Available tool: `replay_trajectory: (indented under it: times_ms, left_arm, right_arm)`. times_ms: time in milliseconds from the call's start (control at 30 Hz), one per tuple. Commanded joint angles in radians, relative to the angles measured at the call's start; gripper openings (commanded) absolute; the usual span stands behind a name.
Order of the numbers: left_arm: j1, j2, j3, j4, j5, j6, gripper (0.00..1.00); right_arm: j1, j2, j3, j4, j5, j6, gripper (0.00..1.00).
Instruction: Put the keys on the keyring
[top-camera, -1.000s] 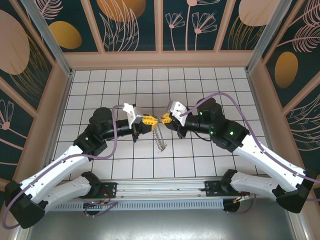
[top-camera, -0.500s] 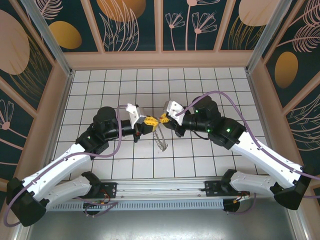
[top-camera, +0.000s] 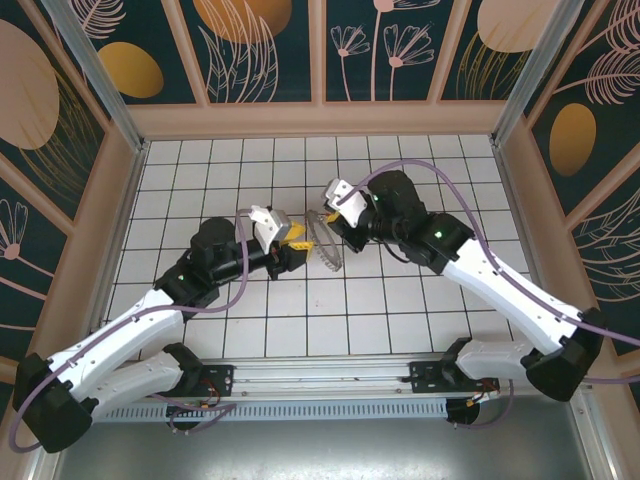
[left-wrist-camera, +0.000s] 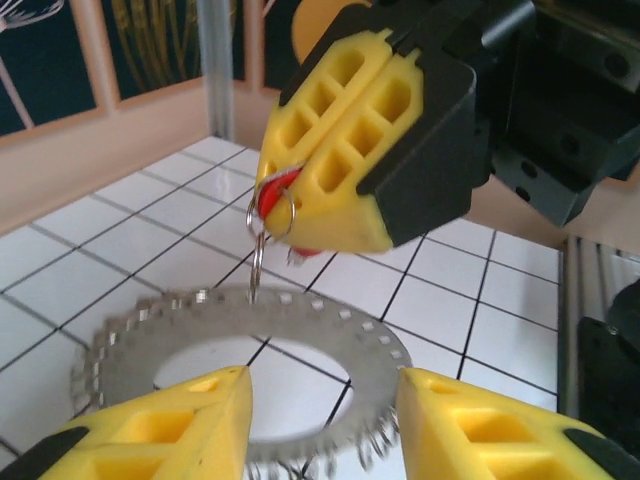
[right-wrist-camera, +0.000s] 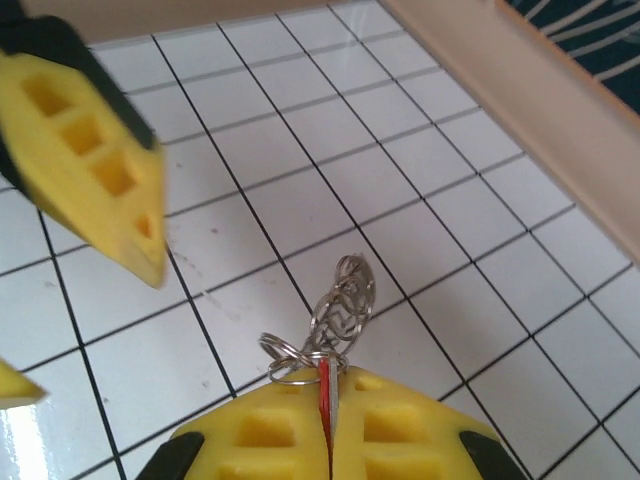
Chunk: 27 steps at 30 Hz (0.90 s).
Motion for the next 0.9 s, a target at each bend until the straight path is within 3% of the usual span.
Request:
replay_trajectory:
  times_ms: [0,400,600,867]
  left_arm:
    - [-0.001,-0.035,-0.053,0.065,-0.116,-0.071,0.45]
    - [-0.002,-0.09,-0.184,0.078,-0.348,-0.199,0.55]
    - [-0.002,-0.131,-0.217,0.067,-0.393,-0.227,0.79]
    - [-0.001,-0.16,-0.229,0.047,-0.427,-0.242,0.87]
  right_arm:
    - [-0.034,0.061,0.066,-0.047,0.025,0.013,0.0]
    - [-0.12,0.355,0.265,-0.05,-0.058,0.045,0.0]
    - [-0.136,0.5,0.364,0.005,-0.12,0.092,0.0]
    - [-0.166,0.632,0.417,0.06,-0.173,0.16,0.0]
